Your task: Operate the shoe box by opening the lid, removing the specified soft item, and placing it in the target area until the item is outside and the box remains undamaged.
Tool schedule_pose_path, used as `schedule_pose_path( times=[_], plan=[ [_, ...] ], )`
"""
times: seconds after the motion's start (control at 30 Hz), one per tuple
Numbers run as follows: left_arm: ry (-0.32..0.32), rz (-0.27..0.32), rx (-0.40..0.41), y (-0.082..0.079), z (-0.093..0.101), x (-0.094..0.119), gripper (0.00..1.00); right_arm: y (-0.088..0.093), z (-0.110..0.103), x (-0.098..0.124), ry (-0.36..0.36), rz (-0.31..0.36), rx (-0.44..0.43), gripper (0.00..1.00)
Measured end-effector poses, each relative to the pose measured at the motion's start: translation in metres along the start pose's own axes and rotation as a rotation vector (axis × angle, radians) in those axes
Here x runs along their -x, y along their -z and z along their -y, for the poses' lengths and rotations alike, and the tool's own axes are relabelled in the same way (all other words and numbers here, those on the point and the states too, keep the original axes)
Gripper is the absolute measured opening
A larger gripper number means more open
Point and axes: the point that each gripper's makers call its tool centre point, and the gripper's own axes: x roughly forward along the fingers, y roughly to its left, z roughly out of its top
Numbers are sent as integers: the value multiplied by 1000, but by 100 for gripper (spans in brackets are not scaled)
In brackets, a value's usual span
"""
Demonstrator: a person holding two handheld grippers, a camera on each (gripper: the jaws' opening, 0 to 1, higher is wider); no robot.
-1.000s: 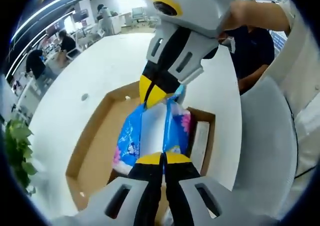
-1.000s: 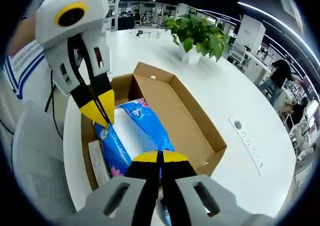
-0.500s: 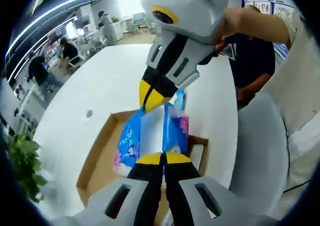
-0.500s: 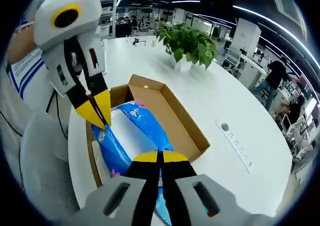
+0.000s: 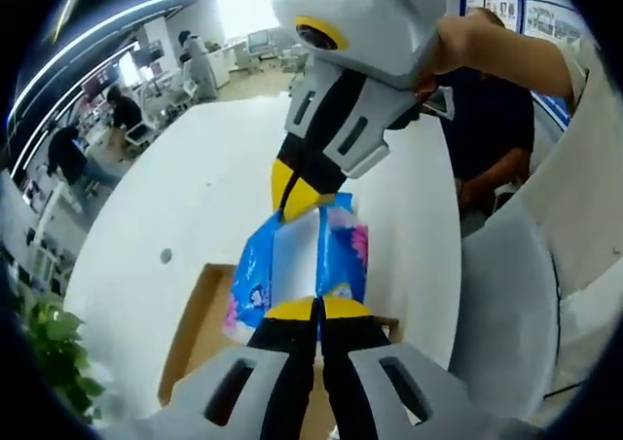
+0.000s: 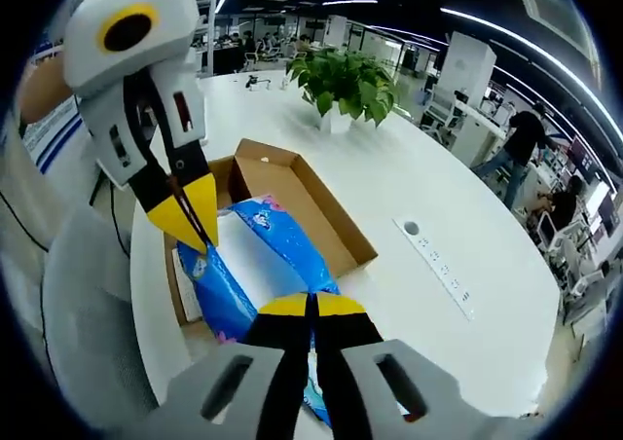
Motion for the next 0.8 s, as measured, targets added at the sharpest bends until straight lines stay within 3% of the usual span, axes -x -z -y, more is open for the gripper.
schedule_pose_path(
  times=[0.8],
  plan=[
    [61, 28, -96, -64, 17, -53, 0, 59, 50, 42, 56, -42, -58, 0]
  ],
)
